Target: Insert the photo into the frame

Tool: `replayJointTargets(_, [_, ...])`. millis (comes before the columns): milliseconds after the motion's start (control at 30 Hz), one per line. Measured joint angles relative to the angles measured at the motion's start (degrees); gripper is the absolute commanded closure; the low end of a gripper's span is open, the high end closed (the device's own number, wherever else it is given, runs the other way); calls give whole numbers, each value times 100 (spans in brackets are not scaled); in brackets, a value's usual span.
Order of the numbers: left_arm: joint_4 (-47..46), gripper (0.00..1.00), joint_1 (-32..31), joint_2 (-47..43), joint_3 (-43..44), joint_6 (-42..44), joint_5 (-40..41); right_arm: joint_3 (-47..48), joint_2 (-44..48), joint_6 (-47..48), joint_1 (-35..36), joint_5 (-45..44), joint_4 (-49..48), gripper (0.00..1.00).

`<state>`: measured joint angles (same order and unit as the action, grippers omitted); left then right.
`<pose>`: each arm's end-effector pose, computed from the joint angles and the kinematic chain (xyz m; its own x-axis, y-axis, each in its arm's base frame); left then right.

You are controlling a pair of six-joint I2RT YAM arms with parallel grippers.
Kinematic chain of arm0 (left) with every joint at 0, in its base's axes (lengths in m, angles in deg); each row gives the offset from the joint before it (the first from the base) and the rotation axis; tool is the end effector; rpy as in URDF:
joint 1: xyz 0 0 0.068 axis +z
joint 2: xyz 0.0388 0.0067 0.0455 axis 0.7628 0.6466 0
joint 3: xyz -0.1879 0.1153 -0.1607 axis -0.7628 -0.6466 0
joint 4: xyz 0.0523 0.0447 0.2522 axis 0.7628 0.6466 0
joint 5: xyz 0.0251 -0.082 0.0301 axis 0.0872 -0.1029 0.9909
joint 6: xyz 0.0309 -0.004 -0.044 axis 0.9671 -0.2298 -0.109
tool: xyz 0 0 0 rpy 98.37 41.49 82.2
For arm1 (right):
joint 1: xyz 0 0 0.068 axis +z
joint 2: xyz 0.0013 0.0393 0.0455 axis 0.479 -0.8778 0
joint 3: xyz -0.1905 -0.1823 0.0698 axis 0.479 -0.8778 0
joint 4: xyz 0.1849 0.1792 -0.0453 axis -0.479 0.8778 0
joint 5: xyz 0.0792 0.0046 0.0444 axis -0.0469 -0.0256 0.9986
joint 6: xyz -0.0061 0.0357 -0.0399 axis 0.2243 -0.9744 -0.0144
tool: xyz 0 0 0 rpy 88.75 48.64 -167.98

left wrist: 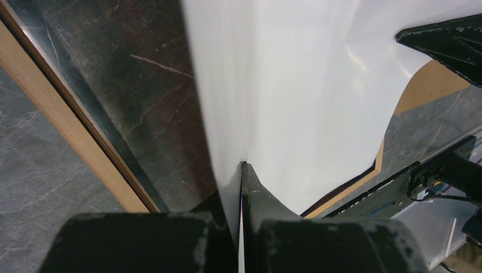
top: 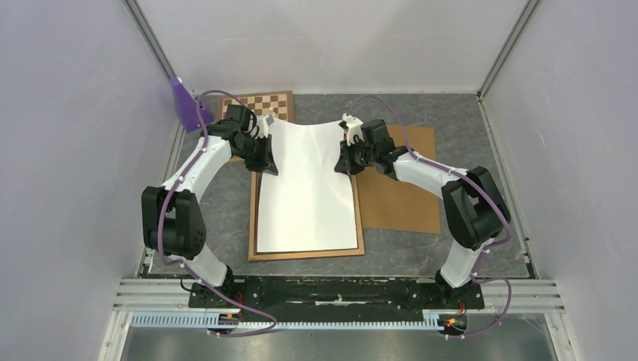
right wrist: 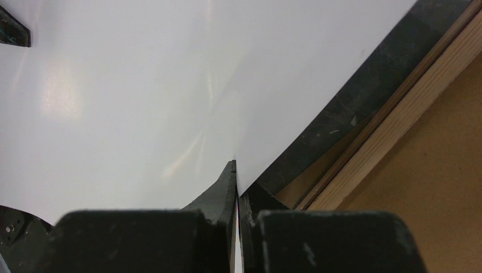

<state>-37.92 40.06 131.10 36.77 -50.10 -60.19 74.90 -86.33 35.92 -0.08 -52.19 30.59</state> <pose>0.3273 -0.0703 0.2623 -0.9187 0.0518 -0.3915 0.2263 0.8816 -0.4143 0.3369 0.1984 0.2112 -0.6485 -0.1989 -0.7348 -0.6119 0.7104 0.3477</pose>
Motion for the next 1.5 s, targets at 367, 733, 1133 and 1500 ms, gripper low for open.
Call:
replayJointTargets(367, [-140,98,2,57,-195,2,28,-15,-79,20,2,-61,7,76])
replayJointTargets(733, [-192,98,33,142,-232,13,153,-13,-155,105,-24,-409,210,53])
replayJointTargets(1133, [-299,98,33,151,-310,13,153,225,-153,223,-46,-767,483,50])
replayJointTargets(1500, [-481,98,33,511,-310,11,90,282,-2,247,-295,-911,544,50])
